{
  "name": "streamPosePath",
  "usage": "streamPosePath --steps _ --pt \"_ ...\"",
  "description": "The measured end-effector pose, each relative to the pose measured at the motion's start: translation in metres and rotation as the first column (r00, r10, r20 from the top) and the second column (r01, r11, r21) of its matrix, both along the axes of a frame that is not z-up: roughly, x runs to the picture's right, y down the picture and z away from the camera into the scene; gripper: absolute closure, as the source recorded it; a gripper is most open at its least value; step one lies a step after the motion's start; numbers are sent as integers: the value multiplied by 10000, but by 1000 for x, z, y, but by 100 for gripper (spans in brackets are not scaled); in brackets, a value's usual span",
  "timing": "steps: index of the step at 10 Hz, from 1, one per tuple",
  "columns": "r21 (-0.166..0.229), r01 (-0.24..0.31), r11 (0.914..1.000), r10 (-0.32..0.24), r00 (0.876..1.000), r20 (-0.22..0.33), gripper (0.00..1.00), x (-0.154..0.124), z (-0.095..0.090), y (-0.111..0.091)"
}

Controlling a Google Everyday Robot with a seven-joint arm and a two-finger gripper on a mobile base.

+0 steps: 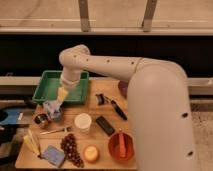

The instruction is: Place towel in plastic cup

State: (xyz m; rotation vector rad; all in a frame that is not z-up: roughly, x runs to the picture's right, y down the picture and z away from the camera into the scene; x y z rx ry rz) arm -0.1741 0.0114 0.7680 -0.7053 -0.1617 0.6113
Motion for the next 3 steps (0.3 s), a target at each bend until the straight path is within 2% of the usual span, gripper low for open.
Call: streamPosePath --steps 1,3 --pt "303 -646 9975 668 9947 -778 28 32 -4 -5" --pt "619 -1199 9909 1276 9817 -1414 28 63 -7 -8"
